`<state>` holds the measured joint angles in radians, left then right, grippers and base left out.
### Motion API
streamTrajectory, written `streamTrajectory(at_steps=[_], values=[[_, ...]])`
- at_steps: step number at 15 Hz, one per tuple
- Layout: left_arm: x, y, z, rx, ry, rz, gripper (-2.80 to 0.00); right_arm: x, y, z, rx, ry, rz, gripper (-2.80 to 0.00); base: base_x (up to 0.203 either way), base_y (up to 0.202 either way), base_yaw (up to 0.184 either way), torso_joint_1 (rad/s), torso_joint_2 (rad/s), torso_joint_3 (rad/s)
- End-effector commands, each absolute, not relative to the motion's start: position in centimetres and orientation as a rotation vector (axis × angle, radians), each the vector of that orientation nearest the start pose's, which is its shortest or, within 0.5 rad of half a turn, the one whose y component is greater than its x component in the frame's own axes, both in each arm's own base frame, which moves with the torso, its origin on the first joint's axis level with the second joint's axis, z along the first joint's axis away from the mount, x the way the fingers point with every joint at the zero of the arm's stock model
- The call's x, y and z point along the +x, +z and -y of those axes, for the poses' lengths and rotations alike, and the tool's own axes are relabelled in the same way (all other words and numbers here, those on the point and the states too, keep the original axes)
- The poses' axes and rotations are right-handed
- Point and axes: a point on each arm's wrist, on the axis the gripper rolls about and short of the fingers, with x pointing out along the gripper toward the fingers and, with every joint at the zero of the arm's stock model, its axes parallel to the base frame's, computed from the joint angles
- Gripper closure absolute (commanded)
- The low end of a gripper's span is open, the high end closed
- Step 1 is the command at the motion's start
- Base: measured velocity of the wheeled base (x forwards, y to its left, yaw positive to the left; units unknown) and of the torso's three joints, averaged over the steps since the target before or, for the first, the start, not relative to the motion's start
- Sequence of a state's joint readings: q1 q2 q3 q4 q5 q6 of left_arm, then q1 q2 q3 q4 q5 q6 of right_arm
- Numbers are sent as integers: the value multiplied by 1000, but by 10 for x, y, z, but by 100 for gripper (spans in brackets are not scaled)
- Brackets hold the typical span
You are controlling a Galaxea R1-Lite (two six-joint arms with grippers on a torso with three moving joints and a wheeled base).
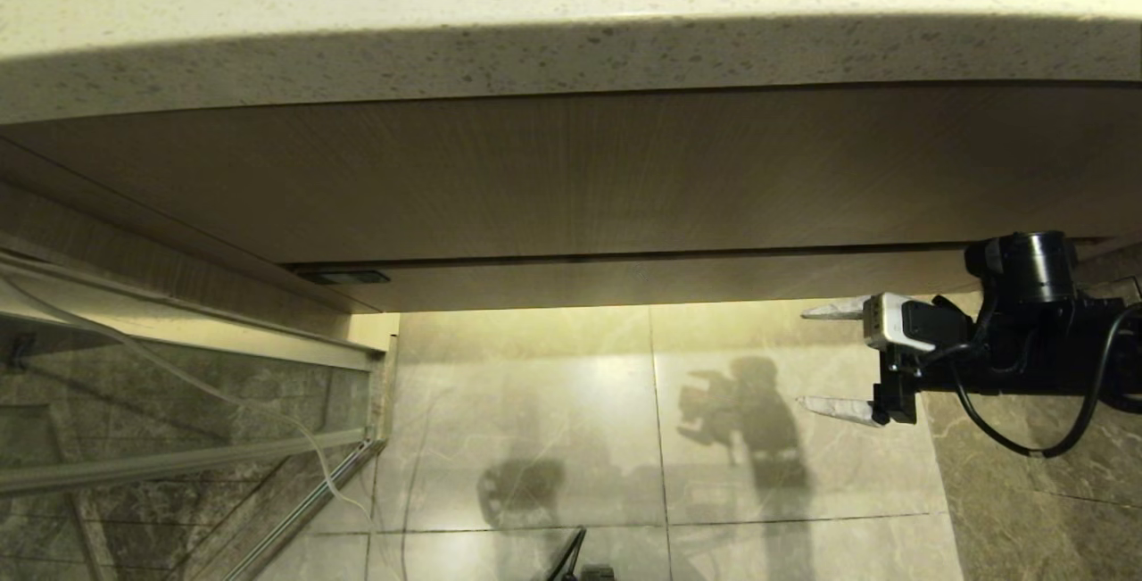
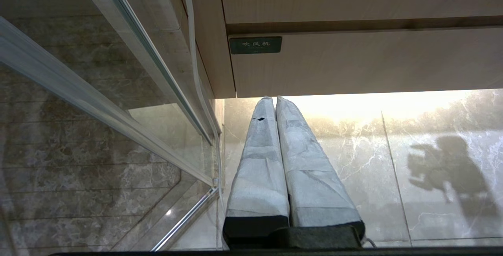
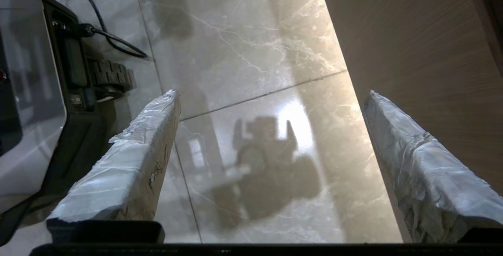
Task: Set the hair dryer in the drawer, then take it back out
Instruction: Pull open the drawer
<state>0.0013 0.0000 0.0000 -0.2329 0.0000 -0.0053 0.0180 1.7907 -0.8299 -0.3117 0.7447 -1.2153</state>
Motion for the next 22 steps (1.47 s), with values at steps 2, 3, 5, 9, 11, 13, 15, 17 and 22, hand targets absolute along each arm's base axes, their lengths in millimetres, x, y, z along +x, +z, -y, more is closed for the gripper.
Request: streamTrajectory(at_steps=[2,3,5,9,11,13,15,17,22], values=[[-22,88,0,-5,1,195,0,311,133,-15,-908,985,-76,-280,0,0,0,0,0,0],[-22,88,0,-5,1,195,0,312,133,-14,-911,981,-74,-280,0,0,0,0,0,0],[-22,88,0,-6,1,195,0,311,138,-12,-920,965,-61,-280,0,0,0,0,0,0],[-22,88,0,-6,1,195,0,313,143,-11,-953,920,12,-280,0,0,0,0,0,0],[-22,88,0,-6,1,195,0,312,144,-11,-965,908,34,-280,0,0,0,0,0,0],[-22,88,0,-5,1,195,0,307,145,-11,-968,906,32,-280,0,0,0,0,0,0],[-22,88,0,-6,-1,195,0,300,144,-11,-962,909,20,-280,0,0,0,0,0,0],[-22,88,0,-5,1,195,0,294,143,-11,-960,915,18,-280,0,0,0,0,0,0],[-22,88,0,-6,1,195,0,294,149,-11,-1040,899,48,-280,0,0,0,0,0,0]])
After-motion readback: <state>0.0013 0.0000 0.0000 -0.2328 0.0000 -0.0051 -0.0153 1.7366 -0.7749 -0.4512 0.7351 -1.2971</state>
